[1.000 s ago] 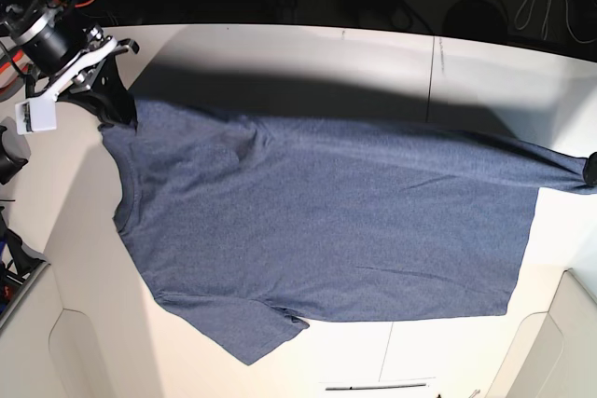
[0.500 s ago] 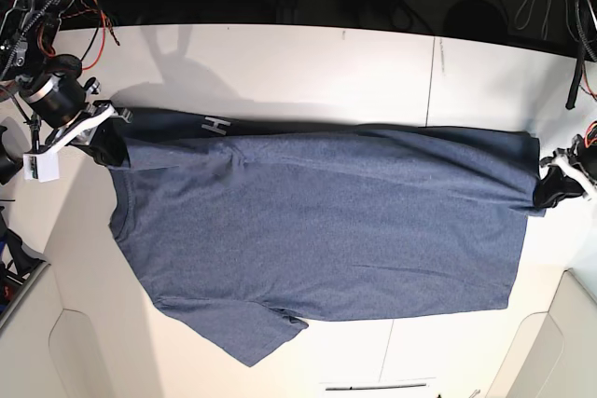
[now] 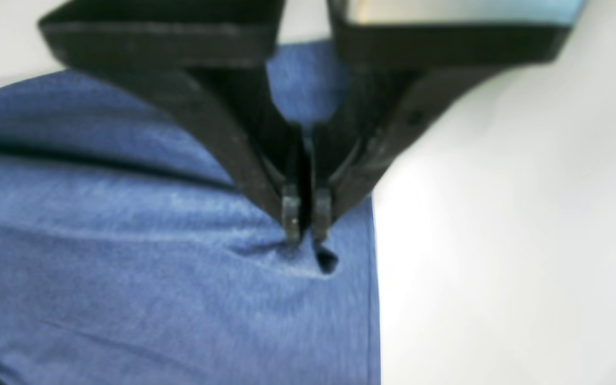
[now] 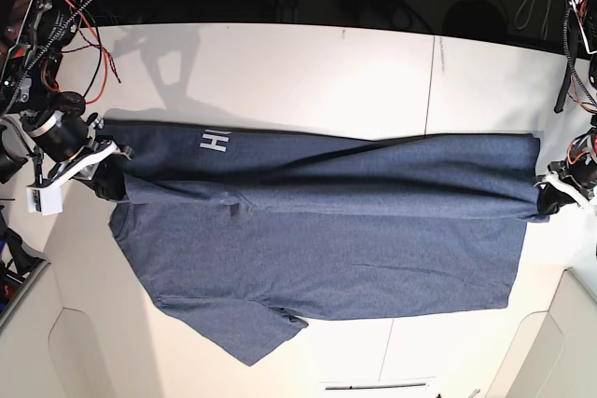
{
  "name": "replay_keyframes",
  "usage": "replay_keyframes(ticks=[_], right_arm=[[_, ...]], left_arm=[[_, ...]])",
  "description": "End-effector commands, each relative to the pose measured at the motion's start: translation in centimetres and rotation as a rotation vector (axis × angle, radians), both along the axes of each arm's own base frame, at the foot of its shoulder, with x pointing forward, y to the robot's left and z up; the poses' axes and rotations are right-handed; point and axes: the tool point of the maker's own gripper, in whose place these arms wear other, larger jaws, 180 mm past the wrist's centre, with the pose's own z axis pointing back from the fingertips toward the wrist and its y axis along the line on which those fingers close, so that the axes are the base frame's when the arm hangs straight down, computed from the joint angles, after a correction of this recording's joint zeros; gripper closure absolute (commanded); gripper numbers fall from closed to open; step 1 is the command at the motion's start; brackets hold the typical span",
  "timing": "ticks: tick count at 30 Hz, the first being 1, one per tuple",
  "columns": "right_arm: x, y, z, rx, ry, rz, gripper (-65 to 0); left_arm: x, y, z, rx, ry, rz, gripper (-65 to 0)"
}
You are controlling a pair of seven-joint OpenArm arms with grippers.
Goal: Layout the t-shirt on the table in an organized manner, then fold the t-shirt properly
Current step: 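Lift the collar edge with both grippers and fold it over the shirt, then lower the folded edge and pull both grippers back to smooth it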
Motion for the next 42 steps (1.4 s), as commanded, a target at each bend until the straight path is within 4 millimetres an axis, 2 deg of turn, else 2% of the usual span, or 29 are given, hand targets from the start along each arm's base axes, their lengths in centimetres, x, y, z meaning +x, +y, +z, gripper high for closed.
replay_keyframes(ticks=[1, 4, 7, 10, 13, 19, 24, 28, 29, 30, 31, 32, 33, 34, 40, 42], right_arm=[[1.2, 0.0, 1.3, -0.005, -0.055, 0.004, 0.0], [1.4, 1.4, -0.5, -0.010, -0.005, 0.046, 0.0], [1.1, 2.8, -2.3, 0.012, 0.041, 0.079, 0.0], [0.4, 3.4, -3.5, 0.022, 0.076, 0.094, 0.0], [0.2, 3.0, -3.7, 0.015, 0.085, 0.088, 0.0], [0.2, 1.7, -3.6, 0.003, 0.084, 0.053, 0.0], [0.2, 1.5, -3.6, 0.002, 0.083, 0.049, 0.0], [0.1, 1.3, -3.8, -0.012, 0.091, 0.043, 0.0], [0.1, 1.2, -3.9, -0.024, 0.094, 0.042, -10.3], [0.2, 1.1, -3.9, -0.027, 0.089, 0.040, -21.9], [0.3, 1.1, -3.7, -0.025, 0.077, 0.036, -30.1], [0.5, 1.0, -3.5, -0.023, 0.064, 0.031, -33.3], [0.7, 1.0, -3.3, -0.022, 0.051, 0.027, -33.4], [0.8, 1.0, -3.2, -0.020, 0.038, 0.023, -33.4], [1.0, -0.1, -3.4, -0.074, 0.050, -0.003, -33.1], [1.1, -0.7, -3.2, -0.071, 0.044, -0.023, -30.7]], left_arm=[[1.0, 1.1, 1.8, 0.010, -0.058, 0.016, 0.0], [0.6, 1.1, 1.0, -0.003, -0.040, 0.026, 0.0], [0.6, 1.4, 1.2, 0.007, -0.038, 0.026, 0.0], [0.7, 1.8, 1.6, 0.018, -0.042, 0.026, 0.0], [0.6, 2.0, 1.8, 0.025, -0.034, 0.009, 0.0], [-0.1, 0.9, 1.3, -0.040, 0.027, -0.034, 0.0], [0.1, 1.1, 1.5, -0.024, 0.012, -0.031, 0.0], [-0.6, 1.5, 0.5, 0.039, 0.078, -0.047, 0.0], [-0.8, 1.7, 0.2, 0.055, 0.096, -0.051, -0.5], [-1.1, 1.8, 0.0, 0.070, 0.109, -0.054, -9.3], [-1.2, 1.9, -0.2, 0.077, 0.116, -0.054, -17.1], [-1.2, 1.9, -0.2, 0.080, 0.119, -0.054, -23.2], [-1.2, 2.0, -0.2, 0.081, 0.120, -0.047, -26.4], [-1.2, 2.2, -0.3, 0.082, 0.121, -0.036, -26.8], [-1.3, 3.2, 0.2, 0.098, 0.122, -0.012, -26.7], [-1.2, 3.7, 0.8, 0.089, 0.105, 0.000, -26.7]])
